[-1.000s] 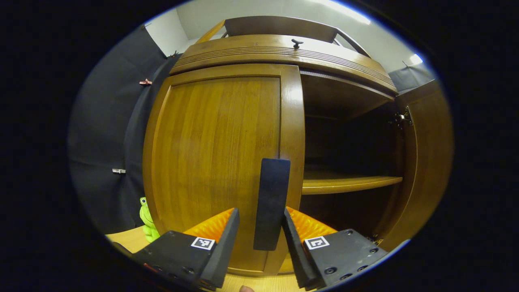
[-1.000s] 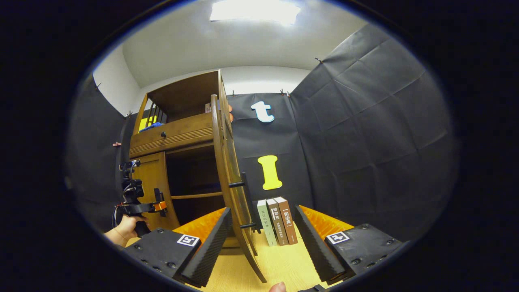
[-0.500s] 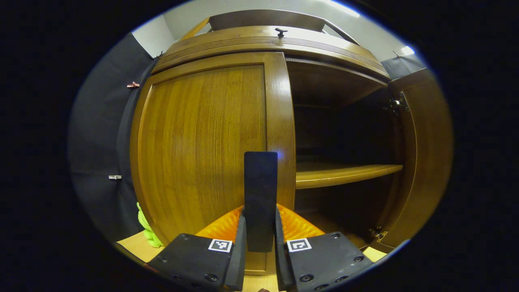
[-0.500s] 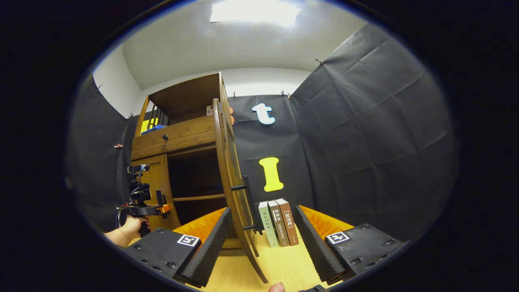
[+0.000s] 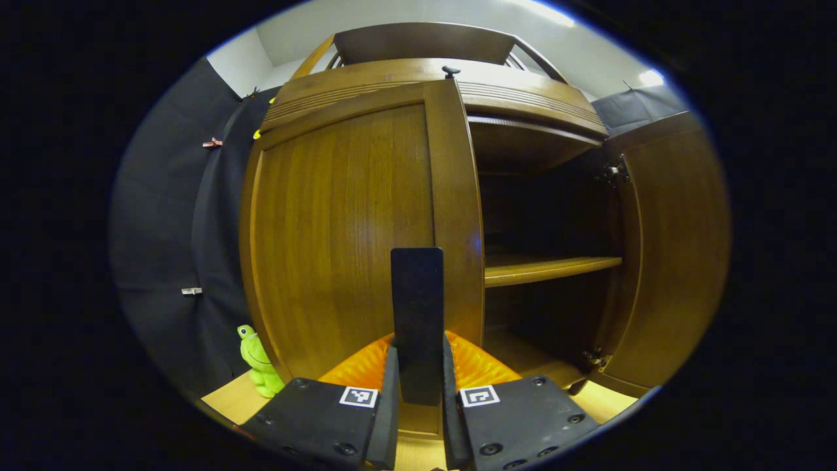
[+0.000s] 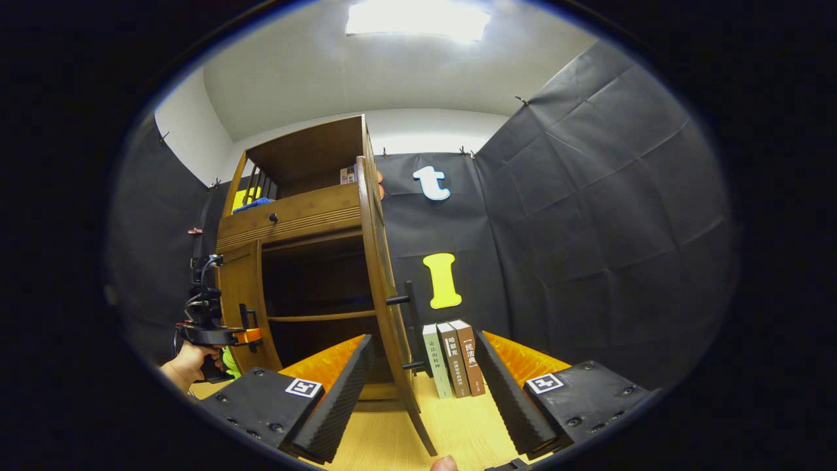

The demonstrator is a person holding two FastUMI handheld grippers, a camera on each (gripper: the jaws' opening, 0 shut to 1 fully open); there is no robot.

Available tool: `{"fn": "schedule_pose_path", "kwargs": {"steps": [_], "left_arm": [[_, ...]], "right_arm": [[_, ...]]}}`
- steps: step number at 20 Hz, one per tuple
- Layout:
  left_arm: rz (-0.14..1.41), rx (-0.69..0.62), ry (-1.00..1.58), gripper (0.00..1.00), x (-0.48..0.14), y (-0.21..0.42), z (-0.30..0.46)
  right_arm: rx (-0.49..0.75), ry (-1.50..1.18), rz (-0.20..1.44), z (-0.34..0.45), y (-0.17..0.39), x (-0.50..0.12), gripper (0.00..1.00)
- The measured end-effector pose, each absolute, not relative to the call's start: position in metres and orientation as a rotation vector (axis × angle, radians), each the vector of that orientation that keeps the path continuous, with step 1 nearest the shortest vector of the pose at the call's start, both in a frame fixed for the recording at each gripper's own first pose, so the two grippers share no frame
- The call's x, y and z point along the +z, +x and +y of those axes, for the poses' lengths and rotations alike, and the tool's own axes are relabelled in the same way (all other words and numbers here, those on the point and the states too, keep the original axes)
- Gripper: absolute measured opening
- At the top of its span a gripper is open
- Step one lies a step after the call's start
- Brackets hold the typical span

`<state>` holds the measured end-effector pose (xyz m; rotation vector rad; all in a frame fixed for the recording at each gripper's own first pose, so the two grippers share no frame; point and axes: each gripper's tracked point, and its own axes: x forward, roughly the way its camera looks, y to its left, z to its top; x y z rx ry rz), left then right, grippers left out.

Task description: Open the right door of the double-door shoe cabinet with the right hand, and open the left door with the left hand.

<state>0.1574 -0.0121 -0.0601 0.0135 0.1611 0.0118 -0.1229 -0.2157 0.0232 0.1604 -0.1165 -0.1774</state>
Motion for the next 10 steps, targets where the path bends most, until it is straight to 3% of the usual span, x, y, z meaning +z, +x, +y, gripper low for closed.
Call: {"fn": "schedule_pose_path", "kwargs": {"steps": [10], "left_arm": [[0.142, -0.005, 0.010, 0.29, -0.048, 0.081, 0.031]], "right_arm": [[-0.091, 0.085, -0.102, -0.162, -0.122, 0.021, 0.97]]}}
